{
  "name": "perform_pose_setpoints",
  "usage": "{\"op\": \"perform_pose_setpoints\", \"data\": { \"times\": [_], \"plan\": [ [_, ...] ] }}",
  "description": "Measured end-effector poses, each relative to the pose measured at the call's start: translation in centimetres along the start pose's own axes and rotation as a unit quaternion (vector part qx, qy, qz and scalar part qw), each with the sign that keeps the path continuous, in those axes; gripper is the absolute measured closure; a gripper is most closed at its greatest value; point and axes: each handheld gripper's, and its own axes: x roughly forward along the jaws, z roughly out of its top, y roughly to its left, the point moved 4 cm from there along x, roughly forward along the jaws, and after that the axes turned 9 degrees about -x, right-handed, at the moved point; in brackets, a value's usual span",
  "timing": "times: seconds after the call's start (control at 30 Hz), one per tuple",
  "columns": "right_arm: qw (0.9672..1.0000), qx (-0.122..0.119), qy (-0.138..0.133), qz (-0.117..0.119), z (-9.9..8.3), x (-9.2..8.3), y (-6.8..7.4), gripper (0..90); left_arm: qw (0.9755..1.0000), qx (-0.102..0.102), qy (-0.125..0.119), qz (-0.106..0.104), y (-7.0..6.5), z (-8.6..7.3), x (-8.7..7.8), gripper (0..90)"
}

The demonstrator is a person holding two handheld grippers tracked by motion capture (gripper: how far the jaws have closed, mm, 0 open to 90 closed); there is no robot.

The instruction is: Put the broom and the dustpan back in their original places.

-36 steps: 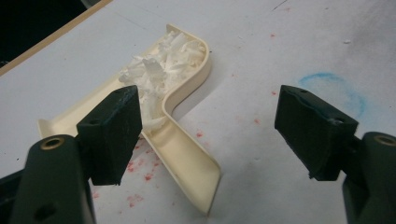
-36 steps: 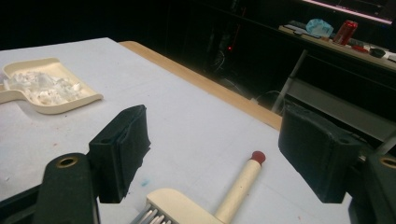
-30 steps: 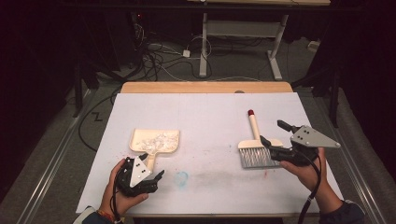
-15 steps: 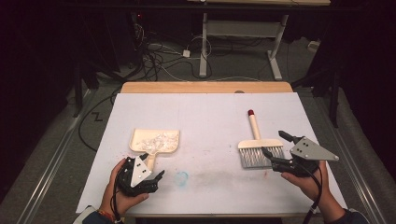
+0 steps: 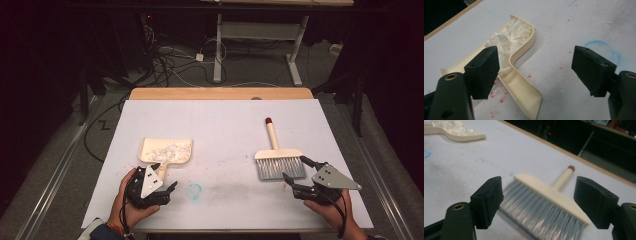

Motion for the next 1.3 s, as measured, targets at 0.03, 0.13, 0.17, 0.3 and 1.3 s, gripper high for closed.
{"op": "perform_pose_setpoints", "data": {
  "times": [0.03, 0.13, 0.17, 0.3, 1.3],
  "plan": [
    [1.0, 0.0, 0.007, 0.0, -0.5, 0.0, 0.2, 23.4, 1.0, 0.001, 0.0, 0.0, 0.0, 0.0, 0.0, 20.3],
    [0.9998, -0.003, 0.02, 0.007, -1.4, 0.1, 0.7, 22.6, 1.0, 0.003, -0.002, 0.001, -0.1, 0.1, -0.1, 19.4],
    [0.9997, -0.007, 0.021, 0.008, -1.5, 0.0, 0.8, 22.5, 1.0, 0.003, -0.002, 0.001, -0.1, 0.0, -0.1, 19.4],
    [0.9998, -0.013, 0.011, 0.007, -1.0, -0.1, 1.0, 21.6, 1.0, 0.005, 0.001, 0.004, -0.2, 0.0, -0.1, 18.9],
    [0.9997, -0.017, -0.001, -0.015, -0.1, -1.6, 1.1, 21.4, 0.9996, 0.027, 0.001, 0.009, -0.6, 0.1, 0.1, 18.3]
  ]
}}
